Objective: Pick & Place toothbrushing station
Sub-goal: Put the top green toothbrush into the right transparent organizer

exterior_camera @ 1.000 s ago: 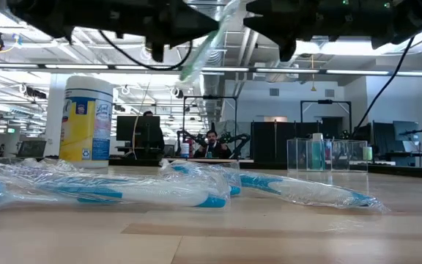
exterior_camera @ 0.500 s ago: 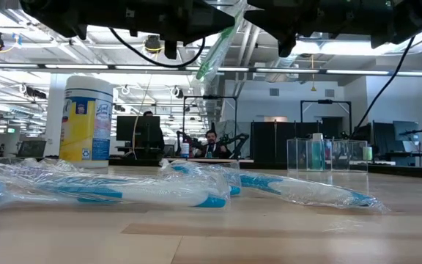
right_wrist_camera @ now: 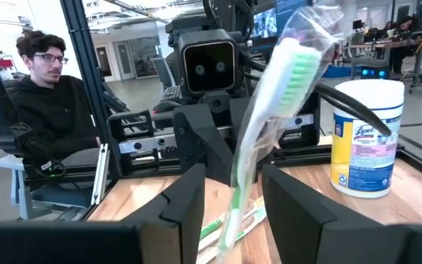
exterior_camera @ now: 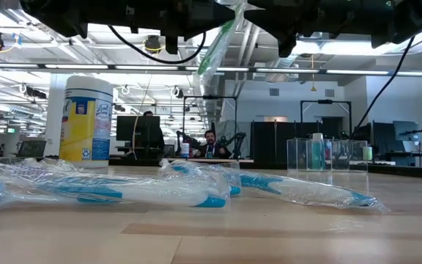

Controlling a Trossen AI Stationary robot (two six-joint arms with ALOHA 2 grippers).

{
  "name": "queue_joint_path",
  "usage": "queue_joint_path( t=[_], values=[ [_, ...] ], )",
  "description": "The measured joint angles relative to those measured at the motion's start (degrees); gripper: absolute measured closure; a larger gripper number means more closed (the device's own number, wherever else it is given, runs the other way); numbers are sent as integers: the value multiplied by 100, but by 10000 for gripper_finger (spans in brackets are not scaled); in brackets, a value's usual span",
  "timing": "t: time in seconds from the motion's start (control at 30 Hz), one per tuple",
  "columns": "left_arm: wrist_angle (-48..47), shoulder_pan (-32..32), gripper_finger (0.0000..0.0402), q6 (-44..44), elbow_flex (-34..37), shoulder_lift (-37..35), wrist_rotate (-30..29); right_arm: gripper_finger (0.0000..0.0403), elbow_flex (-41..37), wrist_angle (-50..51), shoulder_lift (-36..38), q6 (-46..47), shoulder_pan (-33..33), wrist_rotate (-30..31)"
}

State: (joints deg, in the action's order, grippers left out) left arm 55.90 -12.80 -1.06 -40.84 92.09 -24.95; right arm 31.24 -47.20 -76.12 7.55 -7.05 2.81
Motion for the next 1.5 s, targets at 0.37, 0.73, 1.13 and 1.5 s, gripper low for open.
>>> queue_joint_path(
  t=[0.37, 0.73, 1.13, 1.5],
  values=[
    [175, 0, 395, 120, -2, 127, 19, 275, -1, -207, 0, -46, -4, 10],
    [214, 35, 395, 107, -175, 455, 26, 294, -2, -149, 0, -48, -4, 22],
    [199, 23, 391, -28, -173, 455, 9, 397, -2, -132, 0, -105, -7, 66],
    [201, 22, 347, -50, -159, 454, -39, 401, -2, -46, 2, -153, -4, 83]
  ],
)
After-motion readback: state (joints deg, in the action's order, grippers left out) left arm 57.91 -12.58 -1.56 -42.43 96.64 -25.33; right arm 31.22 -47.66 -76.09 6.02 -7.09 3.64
